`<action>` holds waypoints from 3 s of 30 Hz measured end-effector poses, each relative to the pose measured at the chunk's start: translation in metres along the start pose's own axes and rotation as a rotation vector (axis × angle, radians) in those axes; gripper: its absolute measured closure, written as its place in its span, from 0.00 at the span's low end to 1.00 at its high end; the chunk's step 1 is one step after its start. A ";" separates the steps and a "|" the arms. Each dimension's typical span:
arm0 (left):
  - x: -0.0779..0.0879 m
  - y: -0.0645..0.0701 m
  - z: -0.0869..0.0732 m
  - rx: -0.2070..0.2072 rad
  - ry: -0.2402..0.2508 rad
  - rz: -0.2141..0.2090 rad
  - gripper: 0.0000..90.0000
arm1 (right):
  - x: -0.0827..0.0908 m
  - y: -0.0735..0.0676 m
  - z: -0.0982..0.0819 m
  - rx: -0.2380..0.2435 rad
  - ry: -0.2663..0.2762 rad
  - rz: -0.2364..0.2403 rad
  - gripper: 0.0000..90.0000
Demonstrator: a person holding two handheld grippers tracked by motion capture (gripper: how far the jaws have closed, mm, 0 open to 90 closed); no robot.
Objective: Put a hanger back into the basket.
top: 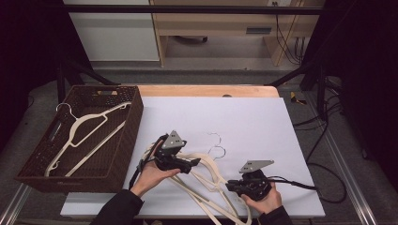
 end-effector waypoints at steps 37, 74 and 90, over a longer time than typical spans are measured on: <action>-0.066 -0.002 0.014 0.186 -0.056 -0.040 0.92 | 0.001 0.000 -0.001 0.022 -0.005 0.006 0.90; -0.009 0.034 0.028 0.136 0.084 0.070 0.99 | -0.003 -0.017 0.054 -0.013 0.232 0.066 0.54; 0.007 0.038 0.029 0.089 0.121 0.020 0.91 | -0.016 -0.025 0.058 -0.097 0.149 0.157 0.95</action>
Point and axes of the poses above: each handheld gripper's, and its own axes: x roughly backward along the jaws, z roughly out of its top, y roughly to its right, the point moved 3 cm from there along -x, roughly forward along the jaws, and after that the axes turned 12 degrees about -z, right-handed, at the moved point
